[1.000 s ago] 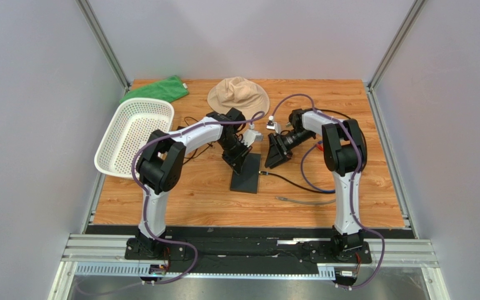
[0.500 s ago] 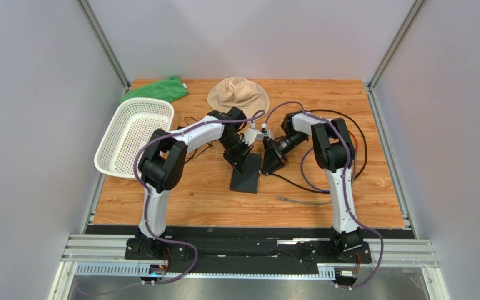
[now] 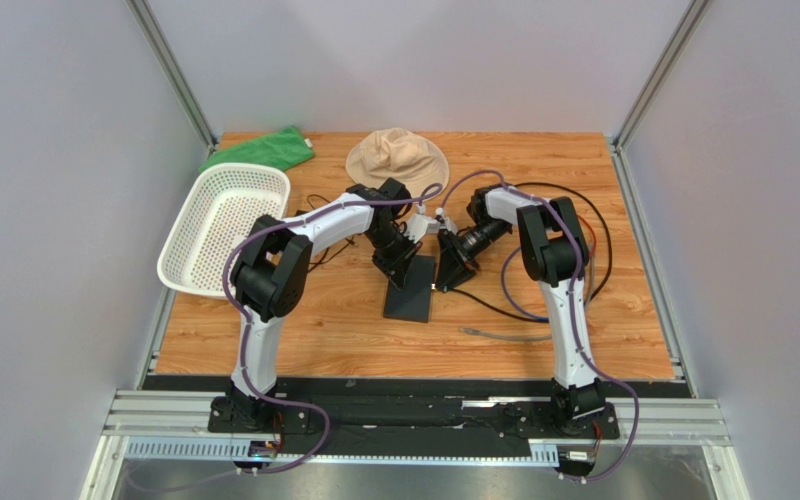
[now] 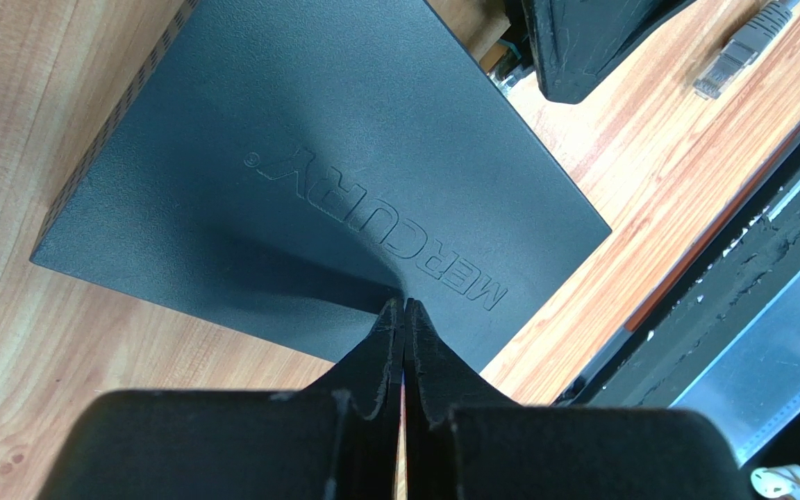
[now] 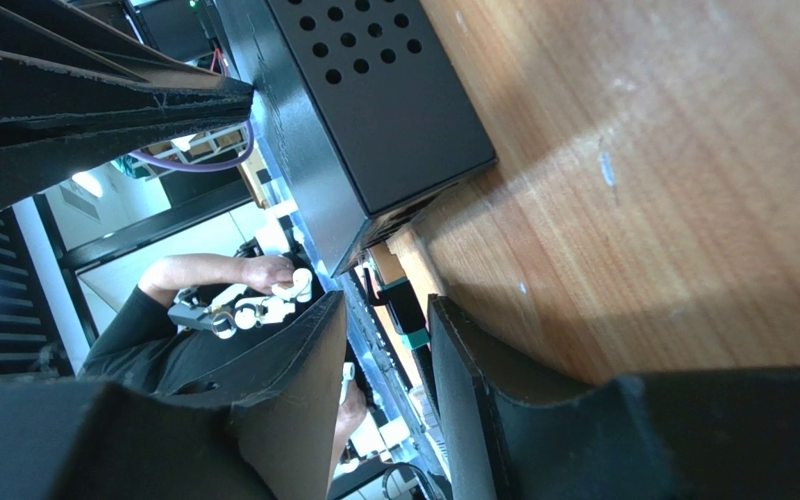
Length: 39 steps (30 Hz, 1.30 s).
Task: Pull the plug from the switch port
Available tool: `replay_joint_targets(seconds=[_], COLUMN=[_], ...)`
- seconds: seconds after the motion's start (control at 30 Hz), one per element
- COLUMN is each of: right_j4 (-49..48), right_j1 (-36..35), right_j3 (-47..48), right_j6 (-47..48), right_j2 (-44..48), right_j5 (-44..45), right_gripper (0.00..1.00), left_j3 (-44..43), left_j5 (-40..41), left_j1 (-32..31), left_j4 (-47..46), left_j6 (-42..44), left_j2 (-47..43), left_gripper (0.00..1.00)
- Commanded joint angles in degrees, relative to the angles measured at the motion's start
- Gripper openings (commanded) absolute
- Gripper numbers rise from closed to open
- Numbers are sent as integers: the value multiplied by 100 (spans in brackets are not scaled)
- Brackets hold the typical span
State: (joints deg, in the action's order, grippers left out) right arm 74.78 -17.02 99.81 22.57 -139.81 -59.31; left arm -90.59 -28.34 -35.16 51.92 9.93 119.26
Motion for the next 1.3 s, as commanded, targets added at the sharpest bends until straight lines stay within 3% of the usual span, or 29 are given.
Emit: replay_joint_targets(seconds=[0.0, 0.27, 0.47, 0.67, 0.8, 1.0, 1.27], right_j4=[-1008, -1545, -1660, -1634, -1546, -1502, -1361], right_j1=[-135, -153, -232, -346, -373, -381, -381], right_j3=[-295, -497, -498, -436, -357, -260, -339], right_j6=[-374, -885, -1061, -1070, -1096, -1272, -1527], right_j2=[-29, -38, -38, -90, -169, -310, -205], right_j5=[544, 534, 842, 1053, 1132, 1413, 1992], right_gripper=[43, 42, 49, 37, 21, 6, 0], left_j3=[85, 111, 59, 76, 76, 67, 173], left_j5=[566, 593, 593, 601, 593, 628, 663], left_j1=[-17, -9, -18, -9, -18, -18, -17], left_j4=[-182, -174, -165, -165, -165, -147, -165], left_j6=[175, 184, 184, 202, 193, 219, 237], left_j2=[255, 273, 334, 317, 334, 317, 282], left_gripper=[0, 0, 0, 0, 0, 0, 0])
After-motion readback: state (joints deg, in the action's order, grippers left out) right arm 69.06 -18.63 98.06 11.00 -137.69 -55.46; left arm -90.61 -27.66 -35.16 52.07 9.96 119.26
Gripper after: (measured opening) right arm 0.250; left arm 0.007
